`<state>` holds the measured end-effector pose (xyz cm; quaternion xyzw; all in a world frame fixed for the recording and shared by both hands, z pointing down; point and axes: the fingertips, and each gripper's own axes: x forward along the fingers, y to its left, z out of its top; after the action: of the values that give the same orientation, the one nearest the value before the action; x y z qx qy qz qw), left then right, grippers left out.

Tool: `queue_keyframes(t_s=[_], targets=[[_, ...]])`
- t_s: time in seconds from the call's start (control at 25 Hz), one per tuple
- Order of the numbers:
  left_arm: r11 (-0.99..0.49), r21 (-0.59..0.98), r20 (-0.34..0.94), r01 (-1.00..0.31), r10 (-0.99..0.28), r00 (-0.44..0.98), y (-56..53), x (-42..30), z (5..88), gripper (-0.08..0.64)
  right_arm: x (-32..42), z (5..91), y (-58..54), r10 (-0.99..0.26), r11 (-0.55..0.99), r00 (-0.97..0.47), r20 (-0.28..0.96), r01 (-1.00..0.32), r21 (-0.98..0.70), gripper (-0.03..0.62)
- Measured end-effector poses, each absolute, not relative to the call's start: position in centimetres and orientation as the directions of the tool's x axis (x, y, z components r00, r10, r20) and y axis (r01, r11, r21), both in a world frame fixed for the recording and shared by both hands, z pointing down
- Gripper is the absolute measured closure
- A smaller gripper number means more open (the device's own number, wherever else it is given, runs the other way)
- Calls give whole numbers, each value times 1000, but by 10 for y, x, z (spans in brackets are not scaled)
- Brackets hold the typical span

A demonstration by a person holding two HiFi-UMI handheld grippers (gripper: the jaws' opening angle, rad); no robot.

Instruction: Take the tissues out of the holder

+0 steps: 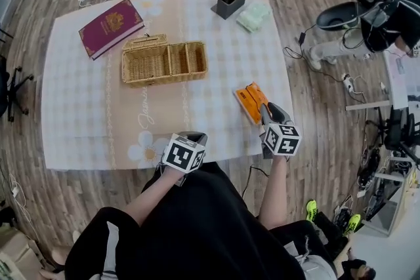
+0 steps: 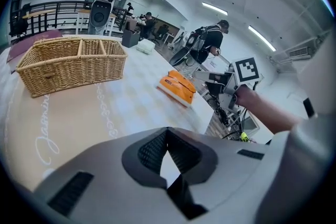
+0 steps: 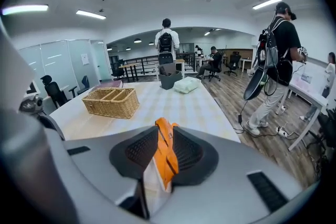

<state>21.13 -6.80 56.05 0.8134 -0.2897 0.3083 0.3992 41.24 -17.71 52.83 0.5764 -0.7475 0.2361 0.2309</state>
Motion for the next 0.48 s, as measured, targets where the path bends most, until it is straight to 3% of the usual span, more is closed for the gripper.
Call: queue_keyframes(t_s=[0.2, 0.48], targets=[[-560, 475, 727, -679, -186, 661, -62, 217, 559, 560, 406, 514, -156, -782, 200, -223, 582, -974, -104, 546], [-613, 480, 720, -628, -134, 681, -51, 222, 557, 560, 393, 511, -123, -797, 163, -216, 564, -976, -143, 570]])
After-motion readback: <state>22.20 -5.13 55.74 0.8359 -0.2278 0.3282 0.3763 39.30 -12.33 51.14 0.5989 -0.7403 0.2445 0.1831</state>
